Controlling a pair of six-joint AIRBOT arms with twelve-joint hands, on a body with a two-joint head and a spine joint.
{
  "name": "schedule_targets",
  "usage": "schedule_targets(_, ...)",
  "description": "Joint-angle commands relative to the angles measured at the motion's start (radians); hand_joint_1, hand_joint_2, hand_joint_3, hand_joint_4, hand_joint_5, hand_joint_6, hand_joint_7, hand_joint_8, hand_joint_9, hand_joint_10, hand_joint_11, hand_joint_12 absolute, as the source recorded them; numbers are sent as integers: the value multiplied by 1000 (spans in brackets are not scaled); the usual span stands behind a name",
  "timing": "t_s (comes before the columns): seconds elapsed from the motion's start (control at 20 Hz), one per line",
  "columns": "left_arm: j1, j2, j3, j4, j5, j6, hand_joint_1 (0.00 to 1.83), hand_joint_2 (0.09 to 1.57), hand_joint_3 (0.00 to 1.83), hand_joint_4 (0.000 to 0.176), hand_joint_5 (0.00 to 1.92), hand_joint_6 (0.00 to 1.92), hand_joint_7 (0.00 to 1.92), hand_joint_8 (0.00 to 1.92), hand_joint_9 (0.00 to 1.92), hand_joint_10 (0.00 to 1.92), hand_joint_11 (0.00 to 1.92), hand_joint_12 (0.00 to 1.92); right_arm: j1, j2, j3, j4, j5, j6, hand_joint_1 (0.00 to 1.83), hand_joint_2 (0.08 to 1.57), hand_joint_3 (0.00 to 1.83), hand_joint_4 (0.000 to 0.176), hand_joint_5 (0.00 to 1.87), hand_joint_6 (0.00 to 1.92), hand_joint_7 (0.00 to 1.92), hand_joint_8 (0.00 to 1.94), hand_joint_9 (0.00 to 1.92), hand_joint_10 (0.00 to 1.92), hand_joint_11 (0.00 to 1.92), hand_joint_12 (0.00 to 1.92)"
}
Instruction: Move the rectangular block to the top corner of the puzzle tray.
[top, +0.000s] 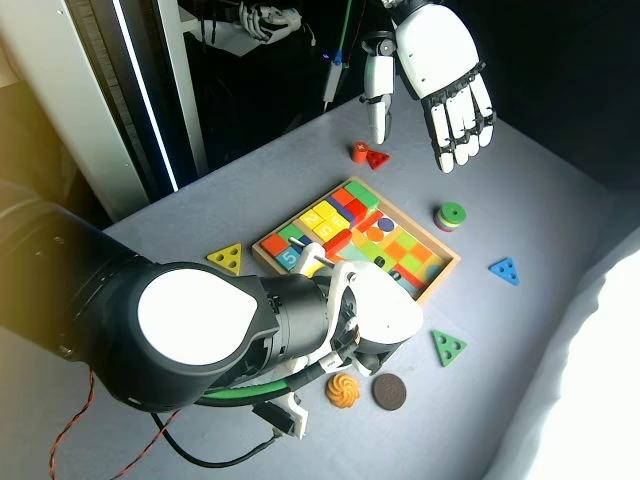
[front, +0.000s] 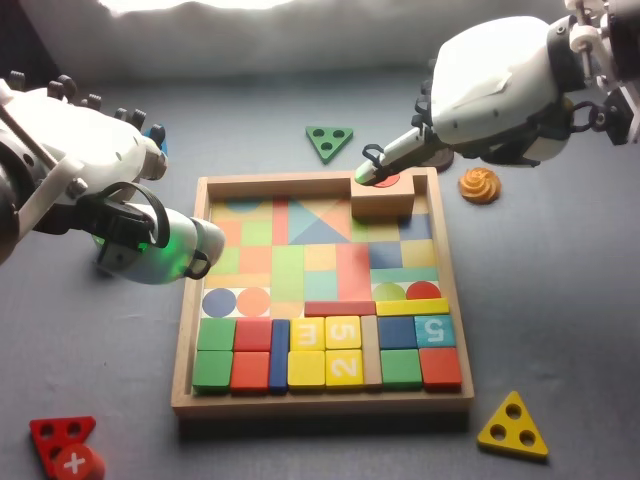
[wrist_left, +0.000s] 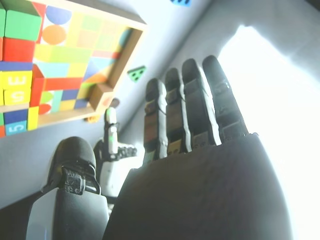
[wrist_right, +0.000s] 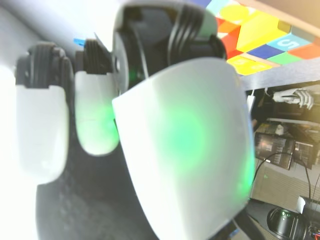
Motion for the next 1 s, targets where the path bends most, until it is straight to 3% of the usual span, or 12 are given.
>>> schedule_targets(0.0, -10, 14, -4, 85, 1, 5, 0, 1263, 2, 0, 277, 2, 277, 3, 257, 5, 0, 508, 5, 13, 1, 52, 2, -2, 1656, 659, 950, 0, 298, 6, 1627, 1941, 1760, 1921, 1836, 1921)
schedule_targets(0.4, -10, 14, -4, 85, 1, 5, 0, 1259, 0, 0, 282, 3, 285, 6, 256, 4, 0, 513, -16, -26, 2, 41, -41, -46, 1677, 656, 972, 0, 282, 1, 1621, 1941, 1754, 1921, 1827, 1921)
schedule_targets(0.75, -10, 14, -4, 85, 0, 5, 0, 1263, 1, 0, 278, 0, 275, 1, 253, 1, 0, 513, -19, -51, 18, 43, -73, -59, 1554, 734, 830, 0, 304, 14, 1612, 1941, 1742, 1921, 1815, 1921)
schedule_targets(0.95, -10, 14, -4, 85, 0, 5, 0, 1254, 0, 0, 282, 2, 282, 3, 256, 3, 0, 502, -19, -63, 51, 51, -74, -67, 1618, 716, 863, 0, 298, 2, 1615, 1941, 1763, 1921, 1841, 1921)
